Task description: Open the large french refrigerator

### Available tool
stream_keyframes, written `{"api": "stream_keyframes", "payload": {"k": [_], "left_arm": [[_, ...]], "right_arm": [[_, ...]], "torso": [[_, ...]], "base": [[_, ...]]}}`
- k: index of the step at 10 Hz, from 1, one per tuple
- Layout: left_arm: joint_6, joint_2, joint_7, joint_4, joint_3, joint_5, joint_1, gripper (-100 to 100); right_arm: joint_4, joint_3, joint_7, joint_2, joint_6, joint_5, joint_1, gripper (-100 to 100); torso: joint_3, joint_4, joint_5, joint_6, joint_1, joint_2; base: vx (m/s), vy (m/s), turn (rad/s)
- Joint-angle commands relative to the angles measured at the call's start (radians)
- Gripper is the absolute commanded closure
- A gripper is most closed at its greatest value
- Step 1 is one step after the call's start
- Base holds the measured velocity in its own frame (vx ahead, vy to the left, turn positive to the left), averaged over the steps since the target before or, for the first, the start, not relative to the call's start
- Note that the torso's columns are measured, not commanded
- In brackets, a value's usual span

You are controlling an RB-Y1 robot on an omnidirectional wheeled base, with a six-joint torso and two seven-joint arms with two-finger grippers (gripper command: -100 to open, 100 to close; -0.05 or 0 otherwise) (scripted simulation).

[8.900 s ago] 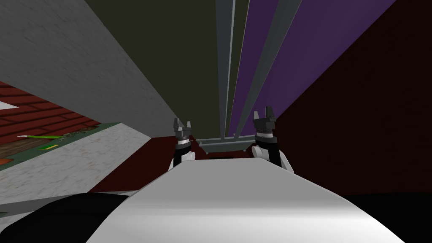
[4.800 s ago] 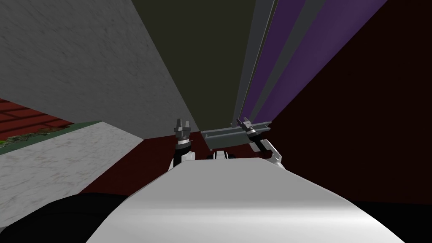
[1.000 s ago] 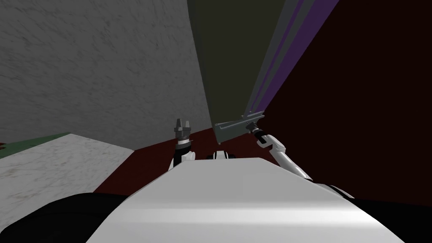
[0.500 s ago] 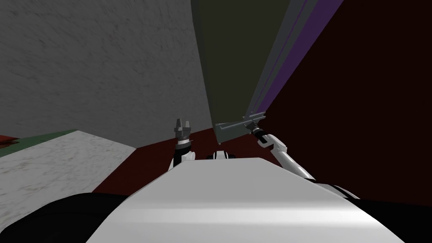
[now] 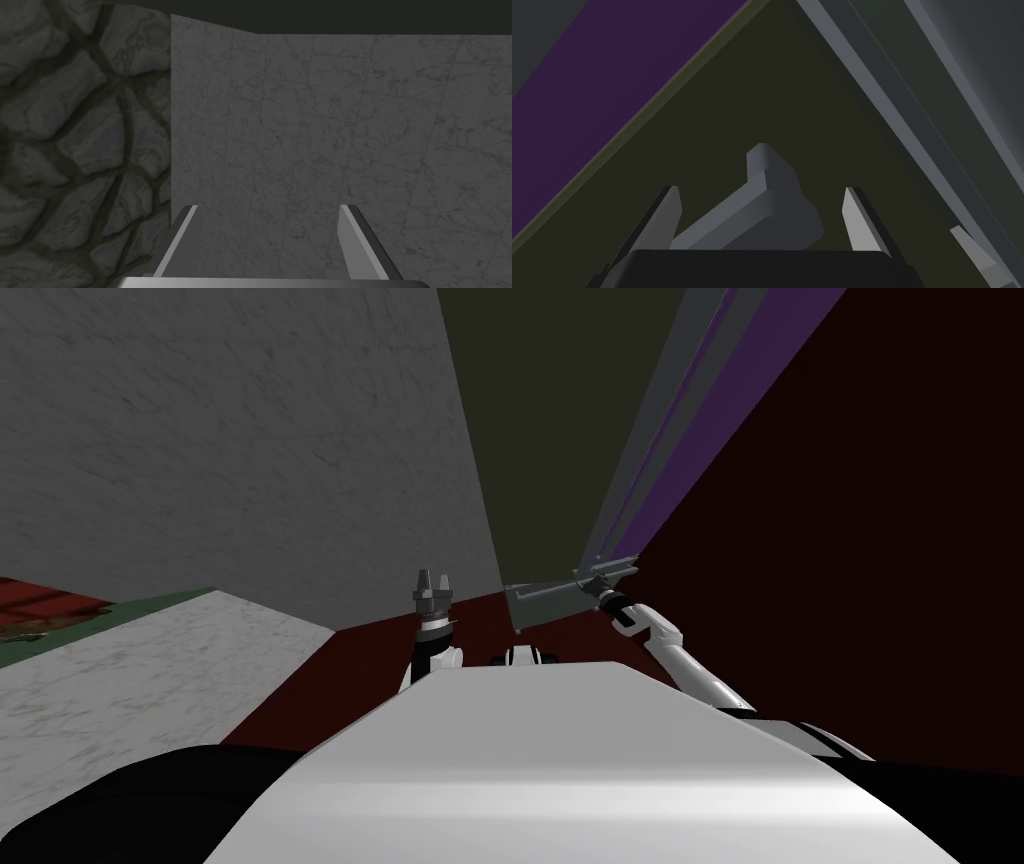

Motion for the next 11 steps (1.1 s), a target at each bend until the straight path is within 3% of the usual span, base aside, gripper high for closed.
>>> {"api": "stream_keyframes", "payload": {"k": [1,11], "left_arm": [[0.000,0.000,0.000,0.000,0.000,0.000,0.000,0],[0.000,0.000,0.000,0.000,0.000,0.000,0.000,0]], "right_arm": [[0.000,0.000,0.000,0.000,0.000,0.000,0.000,100],[0.024,-0.109,0.024,0.052,0.120,0.011,0.000,100]], "torso": [[0.000,0.000,0.001,0.000,0.001,0.000],[-0.002,-0.001,-0.001,0.000,-0.006,-0.003]], "base": [[0.002,-0.006,0.004],[-0.094,0.197,-0.128]]}}
